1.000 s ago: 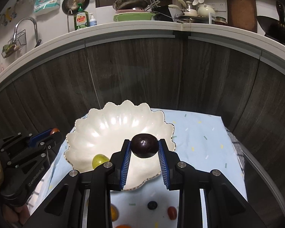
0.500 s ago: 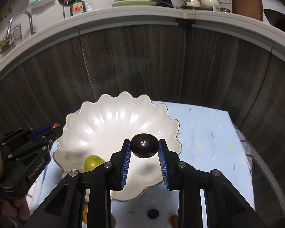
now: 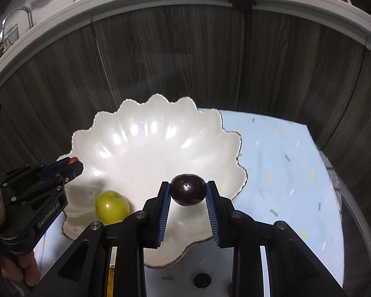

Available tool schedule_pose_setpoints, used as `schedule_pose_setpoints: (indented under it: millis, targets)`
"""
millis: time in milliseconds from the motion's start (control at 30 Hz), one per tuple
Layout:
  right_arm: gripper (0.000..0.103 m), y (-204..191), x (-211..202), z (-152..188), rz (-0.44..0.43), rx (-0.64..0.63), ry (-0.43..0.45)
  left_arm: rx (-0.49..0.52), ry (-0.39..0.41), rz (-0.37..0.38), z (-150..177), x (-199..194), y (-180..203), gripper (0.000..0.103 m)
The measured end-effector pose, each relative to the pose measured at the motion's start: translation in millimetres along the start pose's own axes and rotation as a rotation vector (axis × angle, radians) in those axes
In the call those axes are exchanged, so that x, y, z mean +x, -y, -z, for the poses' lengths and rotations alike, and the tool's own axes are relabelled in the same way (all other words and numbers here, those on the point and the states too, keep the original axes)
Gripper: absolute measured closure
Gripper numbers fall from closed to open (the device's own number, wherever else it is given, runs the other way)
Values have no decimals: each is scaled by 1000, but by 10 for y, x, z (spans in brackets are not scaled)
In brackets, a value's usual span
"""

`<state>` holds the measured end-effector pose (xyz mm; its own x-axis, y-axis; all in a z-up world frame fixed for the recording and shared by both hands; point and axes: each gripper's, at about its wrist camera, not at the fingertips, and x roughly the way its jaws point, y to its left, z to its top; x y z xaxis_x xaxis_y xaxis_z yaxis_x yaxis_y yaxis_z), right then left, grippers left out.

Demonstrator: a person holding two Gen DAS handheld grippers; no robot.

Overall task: Organize fruits
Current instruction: 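Open the left tool and the right tool to drop both fruits into the bowl, then withdraw both open tools from the bowl toward the two mandarin oranges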

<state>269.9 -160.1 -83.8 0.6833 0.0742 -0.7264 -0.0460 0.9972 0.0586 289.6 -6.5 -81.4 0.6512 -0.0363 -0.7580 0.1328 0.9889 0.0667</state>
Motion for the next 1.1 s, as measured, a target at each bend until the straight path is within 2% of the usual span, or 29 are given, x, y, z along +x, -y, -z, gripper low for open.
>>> schedule_pose_setpoints:
  millis: [100, 167, 200, 233, 267, 300, 367, 433, 467, 633, 933, 1100]
  targets:
    - [72, 11, 34, 7, 3, 4, -18, 6, -11, 0, 12, 23, 13, 86]
    - [71, 10, 52, 3, 10, 2, -27, 7, -17, -3, 11, 35, 13, 76]
    - [66, 13, 56, -1, 13, 1, -29, 8, -15, -9, 14, 27, 10, 65]
    - [61, 16, 54, -6, 19, 1, -27, 10, -9, -20, 16, 14, 11, 61]
    - [51, 18, 41, -11, 24, 2, -20, 14, -2, -28, 15, 0, 11, 60]
    - [46, 18, 28, -14, 26, 1, -14, 16, 0, -31, 11, -9, 10, 59]
    - [45, 14, 7, -24, 30, -2, -9, 15, 1, -34, -2, -22, 4, 57]
    - [41, 21, -11, -36, 30, 5, -6, 12, 4, -39, -10, -41, -4, 46]
    - [37, 20, -31, -41, 32, 6, -1, 11, 8, -43, -13, -58, -9, 42]
    - [27, 21, -129, -59, 33, 11, 23, 12, 34, -67, -39, -169, -20, 24]
    - [25, 27, -325, -80, 39, 20, 56, 0, 56, -71, -59, -374, -34, 13]
    - [25, 37, -423, -70, 43, 25, 69, -9, 69, -70, -36, -493, -52, 11]
